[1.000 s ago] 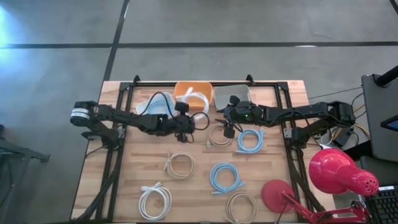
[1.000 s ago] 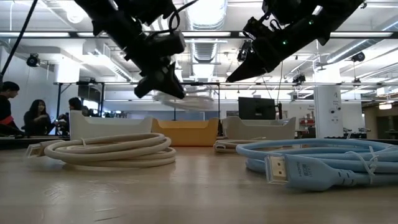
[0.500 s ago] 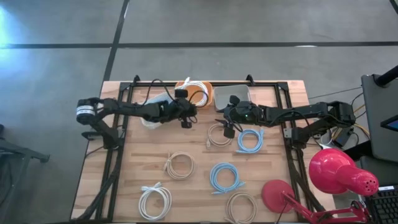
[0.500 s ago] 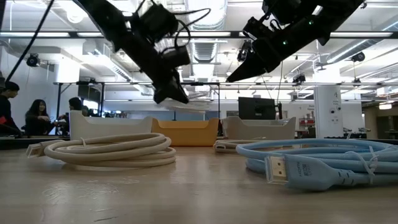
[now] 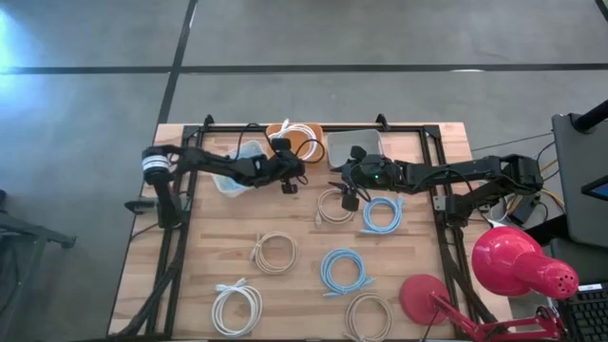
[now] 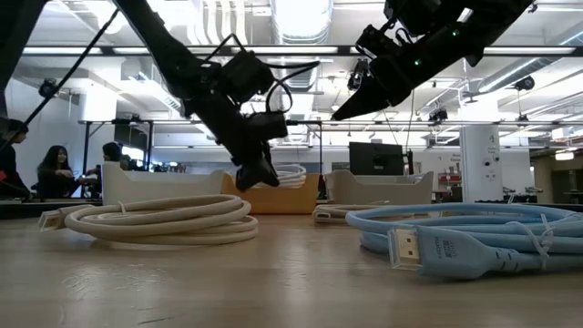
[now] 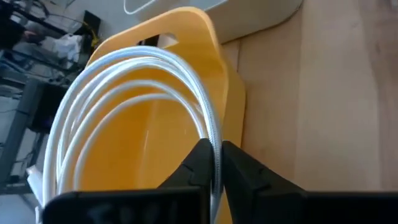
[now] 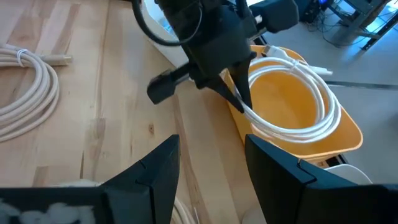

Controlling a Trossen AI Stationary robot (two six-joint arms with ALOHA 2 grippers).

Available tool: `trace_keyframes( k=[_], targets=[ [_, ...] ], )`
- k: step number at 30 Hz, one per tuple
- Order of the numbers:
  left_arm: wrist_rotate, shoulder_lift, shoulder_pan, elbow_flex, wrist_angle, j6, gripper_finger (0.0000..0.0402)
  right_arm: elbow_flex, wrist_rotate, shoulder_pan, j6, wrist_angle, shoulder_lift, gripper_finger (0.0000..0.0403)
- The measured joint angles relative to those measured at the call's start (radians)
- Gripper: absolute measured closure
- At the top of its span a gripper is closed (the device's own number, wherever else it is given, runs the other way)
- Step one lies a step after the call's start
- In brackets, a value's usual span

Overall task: Sort HDMI cables
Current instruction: Put the top white HDMI cable into the yellow bin

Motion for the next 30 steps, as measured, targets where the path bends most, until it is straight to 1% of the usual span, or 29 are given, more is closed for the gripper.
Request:
trace_keyframes(
  k=[7,17,20,24,30],
  targets=[
    [-0.012,0.004,0.002,-0.002,-0.02,0.0,0.0329,0.0,0.0,0.0,0.0,0.0,0.0,0.0225],
    [-0.024,-0.039,0.002,-0.002,-0.02,-0.007,0.0243,0.0,0.0,0.0,0.0,0.0,0.0,0.0225],
    [-0.035,-0.04,-0.004,0.008,-0.038,-0.007,0.0223,0.0,0.0,0.0,0.001,0.0,0.0,0.0225],
    [-0.051,-0.04,-0.006,0.016,-0.037,-0.007,0.0218,0.0,0.0,0.0,0.001,0.0,0.0,0.0225],
    [-0.056,-0.04,-0.001,0.017,-0.045,-0.007,0.0229,0.0,0.0,0.0,0.003,-0.001,0.0,0.0225]
  ],
)
